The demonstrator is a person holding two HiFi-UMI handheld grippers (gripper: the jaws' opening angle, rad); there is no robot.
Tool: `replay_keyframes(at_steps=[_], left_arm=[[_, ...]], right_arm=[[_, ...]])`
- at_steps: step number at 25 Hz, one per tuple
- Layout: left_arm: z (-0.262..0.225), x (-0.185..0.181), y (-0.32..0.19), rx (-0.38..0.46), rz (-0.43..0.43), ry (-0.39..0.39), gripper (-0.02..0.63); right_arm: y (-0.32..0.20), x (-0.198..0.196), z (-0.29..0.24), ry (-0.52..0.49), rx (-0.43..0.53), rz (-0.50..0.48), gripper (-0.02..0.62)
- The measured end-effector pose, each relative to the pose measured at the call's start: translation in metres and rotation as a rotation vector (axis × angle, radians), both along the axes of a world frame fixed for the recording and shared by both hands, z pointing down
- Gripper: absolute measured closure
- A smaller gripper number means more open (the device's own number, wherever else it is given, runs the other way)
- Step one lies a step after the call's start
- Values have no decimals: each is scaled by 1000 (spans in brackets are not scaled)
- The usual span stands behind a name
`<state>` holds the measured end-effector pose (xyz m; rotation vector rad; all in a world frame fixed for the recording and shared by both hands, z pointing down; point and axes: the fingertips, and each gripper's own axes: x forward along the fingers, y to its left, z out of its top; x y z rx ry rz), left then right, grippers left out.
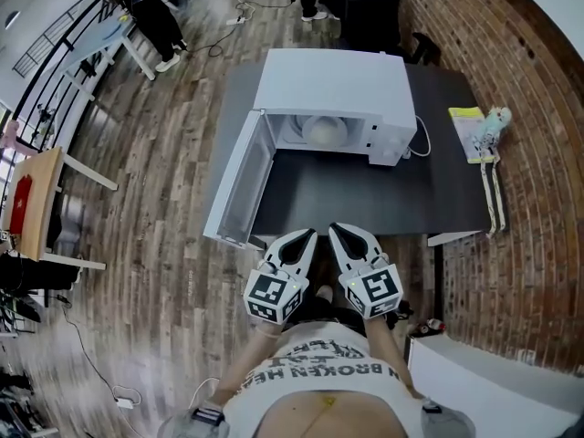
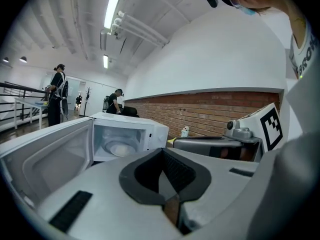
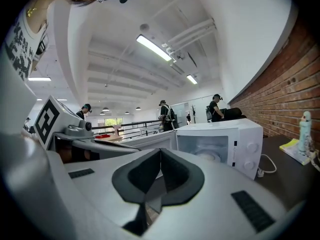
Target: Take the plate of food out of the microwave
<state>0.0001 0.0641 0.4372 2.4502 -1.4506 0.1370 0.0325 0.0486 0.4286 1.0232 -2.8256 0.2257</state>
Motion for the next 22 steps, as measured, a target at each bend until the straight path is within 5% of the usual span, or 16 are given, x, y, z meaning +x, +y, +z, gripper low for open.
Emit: replay_keyframes(at_steps=[14,22], left_arm=[[5,-25,-111,-4,122,28,598],[10,-60,-158,-1,124,44,598]], right_arm=[[-108,-30,3,61,4,66,587],[-156,-69,8,69,4,54,588]])
